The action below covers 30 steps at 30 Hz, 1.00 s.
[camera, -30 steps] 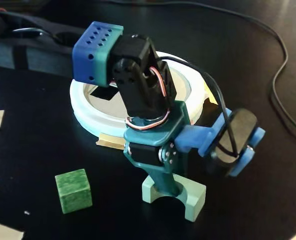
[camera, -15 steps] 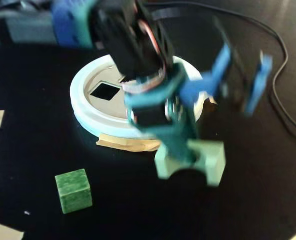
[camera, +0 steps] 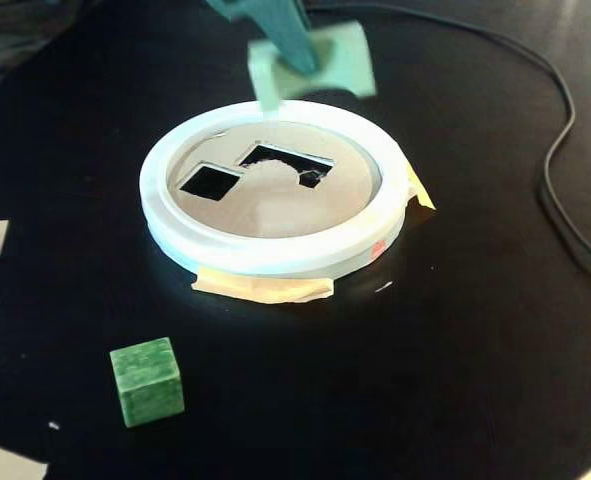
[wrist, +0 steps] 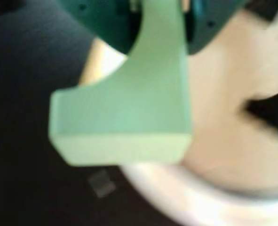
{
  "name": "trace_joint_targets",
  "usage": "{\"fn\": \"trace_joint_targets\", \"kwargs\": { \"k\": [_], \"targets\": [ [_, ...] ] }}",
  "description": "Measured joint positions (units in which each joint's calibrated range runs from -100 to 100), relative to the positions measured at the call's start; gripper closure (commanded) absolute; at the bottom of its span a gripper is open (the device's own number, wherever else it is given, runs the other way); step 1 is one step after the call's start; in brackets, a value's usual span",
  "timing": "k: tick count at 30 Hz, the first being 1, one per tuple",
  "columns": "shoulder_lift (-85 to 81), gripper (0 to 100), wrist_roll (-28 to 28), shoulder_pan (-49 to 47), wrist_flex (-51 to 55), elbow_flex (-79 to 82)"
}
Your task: Pick up the U shape block and drop it in corresponding U shaped hole
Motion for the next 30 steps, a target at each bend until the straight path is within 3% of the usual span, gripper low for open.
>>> {"fn": "trace_joint_targets", "kwargs": {
  "k": [5,10,30],
  "targets": [
    [-0.2,96,-7.0,-10.0,1.5,0.0],
    [2.7,96,-12.2,-13.1,1.6,0.0],
    [20.9,96,-18.6,-15.4,-0.6,-0.6]
  ]
}}
